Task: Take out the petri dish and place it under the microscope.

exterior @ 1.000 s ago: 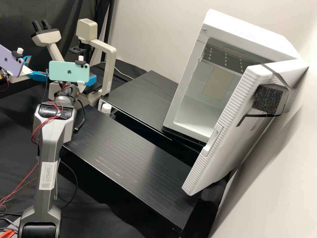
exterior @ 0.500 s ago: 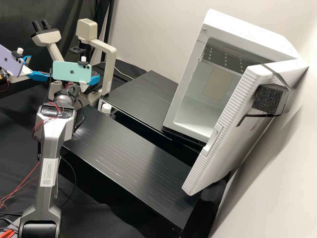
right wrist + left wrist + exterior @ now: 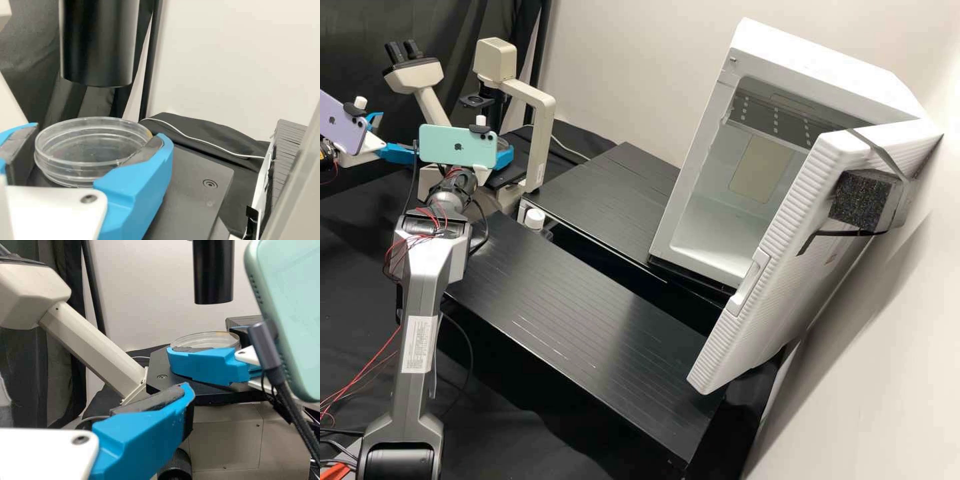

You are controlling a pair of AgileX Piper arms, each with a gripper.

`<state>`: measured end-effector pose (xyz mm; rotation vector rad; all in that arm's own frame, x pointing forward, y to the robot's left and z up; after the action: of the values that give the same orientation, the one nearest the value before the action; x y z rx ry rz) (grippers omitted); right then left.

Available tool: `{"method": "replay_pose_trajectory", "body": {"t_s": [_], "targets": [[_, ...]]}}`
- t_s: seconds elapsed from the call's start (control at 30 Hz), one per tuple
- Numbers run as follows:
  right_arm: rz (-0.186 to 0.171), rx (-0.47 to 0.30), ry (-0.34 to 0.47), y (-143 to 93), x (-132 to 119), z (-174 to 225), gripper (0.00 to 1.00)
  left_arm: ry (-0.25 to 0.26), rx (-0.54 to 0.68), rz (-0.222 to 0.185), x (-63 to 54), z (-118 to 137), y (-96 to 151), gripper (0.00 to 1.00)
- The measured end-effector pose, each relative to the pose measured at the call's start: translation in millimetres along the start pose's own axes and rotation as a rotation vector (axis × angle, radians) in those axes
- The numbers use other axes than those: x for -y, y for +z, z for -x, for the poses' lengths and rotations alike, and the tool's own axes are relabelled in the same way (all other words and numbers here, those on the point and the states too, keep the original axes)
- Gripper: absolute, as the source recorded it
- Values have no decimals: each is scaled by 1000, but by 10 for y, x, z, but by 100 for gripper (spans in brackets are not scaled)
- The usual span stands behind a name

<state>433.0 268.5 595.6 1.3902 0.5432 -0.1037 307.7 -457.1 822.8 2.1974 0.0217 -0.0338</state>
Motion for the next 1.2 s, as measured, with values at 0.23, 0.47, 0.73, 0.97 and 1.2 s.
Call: {"method": "replay_pose_trajectory", "body": {"t_s": [0.23,0.47,0.73,0.97,1.2], "targets": [[-10,49,-5,46,15,-23,100,0,0,0,0,0,0,100],[13,95,2,76,-7,-24,100,0,0,0,0,0,0,100],[33,68,15,91,-1,-21,100,0,0,0,0,0,0,100],[-23,20,11,145,-39,89,100,0,0,0,0,0,0,100],[-31,-67,15,99,-190,369,100,0,0,0,0,0,0,100]]}}
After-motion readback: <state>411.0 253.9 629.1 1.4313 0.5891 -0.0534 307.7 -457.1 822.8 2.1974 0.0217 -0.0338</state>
